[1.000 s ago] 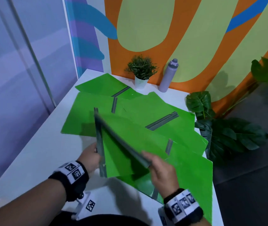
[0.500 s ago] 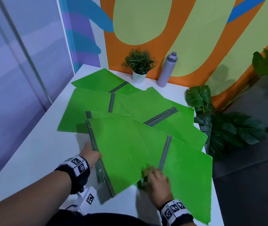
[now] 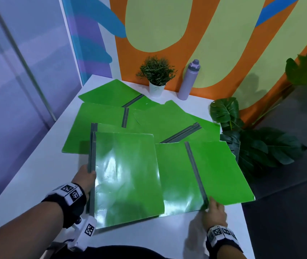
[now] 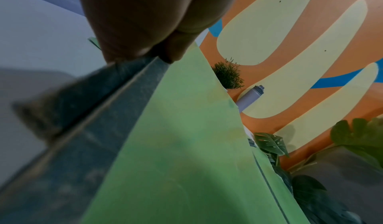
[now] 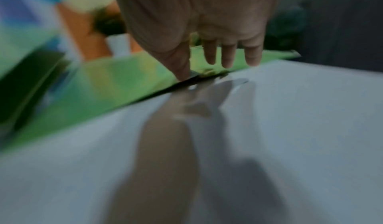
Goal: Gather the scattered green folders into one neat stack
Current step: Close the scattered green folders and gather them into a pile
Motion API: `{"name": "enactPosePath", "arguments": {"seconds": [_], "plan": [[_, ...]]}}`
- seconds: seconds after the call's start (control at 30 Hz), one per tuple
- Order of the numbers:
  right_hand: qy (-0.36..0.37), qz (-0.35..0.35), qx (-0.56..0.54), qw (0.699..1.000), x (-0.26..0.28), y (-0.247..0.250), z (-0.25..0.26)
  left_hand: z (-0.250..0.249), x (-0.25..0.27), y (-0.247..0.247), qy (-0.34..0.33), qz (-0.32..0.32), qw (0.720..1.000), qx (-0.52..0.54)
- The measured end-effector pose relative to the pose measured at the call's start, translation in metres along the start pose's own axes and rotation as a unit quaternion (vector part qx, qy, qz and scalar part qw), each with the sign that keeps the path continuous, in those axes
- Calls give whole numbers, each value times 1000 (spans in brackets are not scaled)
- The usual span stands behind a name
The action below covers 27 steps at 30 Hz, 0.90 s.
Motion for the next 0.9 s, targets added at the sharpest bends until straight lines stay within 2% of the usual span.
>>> {"name": "enactPosePath", "arguments": {"seconds": [0.07, 0.1, 0.17, 0.3, 0.37, 0.4, 0.47, 0.53, 0.57, 0.67, 0.8, 0.9], "plan": [[-127, 43, -85, 987, 1, -4, -16, -1, -2, -3, -5, -2, 1000, 0], [-174, 71, -147, 971, -1, -9, -21, -2, -3, -4, -5, -4, 1000, 0], [-225, 103, -304, 920, -4, -12, -21, -2, -3, -6, -2, -4, 1000, 2], [-256, 164, -459, 835, -3, -13, -4, -6, -1, -9, -11, 0, 1000, 0], [-251, 208, -531, 782, -7, -14, 9, -9, 0, -10, -13, 4, 1000, -5], [-255, 227, -572, 746, -4, -12, 15, -10, 0, -9, -14, 2, 1000, -6], [-294, 259, -616, 683, -3, -12, 25, -11, 0, -5, -4, -5, 1000, -2], [-288, 282, -657, 636, 0, -4, 42, -15, 2, 1, 6, -15, 1000, 3], [-274, 284, -670, 629, 1, 3, 52, -16, 3, 4, 10, -28, 1000, 8], [-207, 280, -674, 651, 7, 32, 76, -29, 7, 22, -6, -88, 996, 17], [-87, 264, -715, 642, 27, 89, 119, -61, 13, 47, -83, -150, 985, 31], [8, 275, -730, 626, 57, 121, 153, -79, 11, 54, -108, -156, 981, 32]]}}
Point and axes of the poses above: each hand's wrist, its own x-axis away from the middle knuckle, its own y-axis out of the back of the hand, z = x × y, the point moved 7 cm from there along -x, towards the middle knuckle, and after that the axes turned 14 degrees about -y, right-handed, at the moved point
